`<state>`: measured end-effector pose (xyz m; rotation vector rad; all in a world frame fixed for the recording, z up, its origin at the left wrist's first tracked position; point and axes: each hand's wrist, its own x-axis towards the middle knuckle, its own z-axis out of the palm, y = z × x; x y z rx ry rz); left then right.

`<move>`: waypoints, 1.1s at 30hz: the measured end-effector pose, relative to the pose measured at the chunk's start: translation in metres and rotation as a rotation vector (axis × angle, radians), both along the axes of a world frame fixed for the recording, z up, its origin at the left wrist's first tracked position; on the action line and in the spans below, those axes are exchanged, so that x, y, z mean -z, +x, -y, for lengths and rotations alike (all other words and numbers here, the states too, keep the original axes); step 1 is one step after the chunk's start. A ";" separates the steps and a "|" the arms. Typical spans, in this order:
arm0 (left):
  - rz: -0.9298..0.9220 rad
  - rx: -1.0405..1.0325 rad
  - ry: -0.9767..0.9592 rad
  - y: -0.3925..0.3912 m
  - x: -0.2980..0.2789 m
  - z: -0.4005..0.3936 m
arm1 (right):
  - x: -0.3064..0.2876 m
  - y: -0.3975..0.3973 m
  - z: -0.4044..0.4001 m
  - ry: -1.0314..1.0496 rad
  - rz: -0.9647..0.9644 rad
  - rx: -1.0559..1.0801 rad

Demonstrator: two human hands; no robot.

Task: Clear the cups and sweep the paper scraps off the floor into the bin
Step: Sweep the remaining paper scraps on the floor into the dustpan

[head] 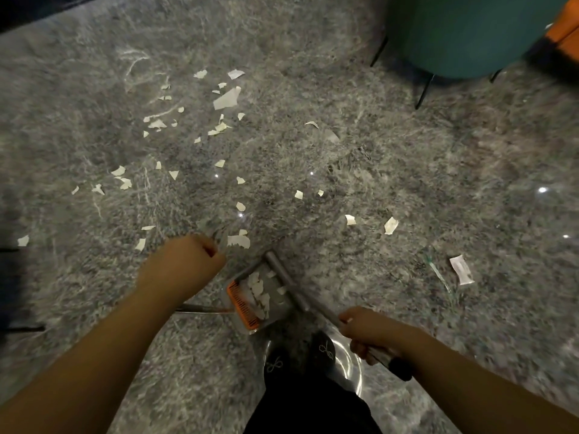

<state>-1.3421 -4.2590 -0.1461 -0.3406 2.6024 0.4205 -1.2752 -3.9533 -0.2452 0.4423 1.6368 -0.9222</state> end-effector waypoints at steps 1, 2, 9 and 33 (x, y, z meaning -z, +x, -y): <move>-0.001 -0.006 0.015 0.000 0.000 0.001 | -0.003 0.002 0.004 -0.018 -0.003 0.029; 0.002 -0.008 0.029 0.001 -0.002 0.004 | -0.006 0.004 0.008 -0.021 0.005 0.078; 0.002 -0.017 0.163 0.007 -0.020 0.013 | -0.042 0.025 0.016 -0.018 -0.041 0.190; -0.038 0.246 0.141 -0.154 -0.017 -0.214 | -0.037 -0.062 -0.229 0.146 -0.192 0.718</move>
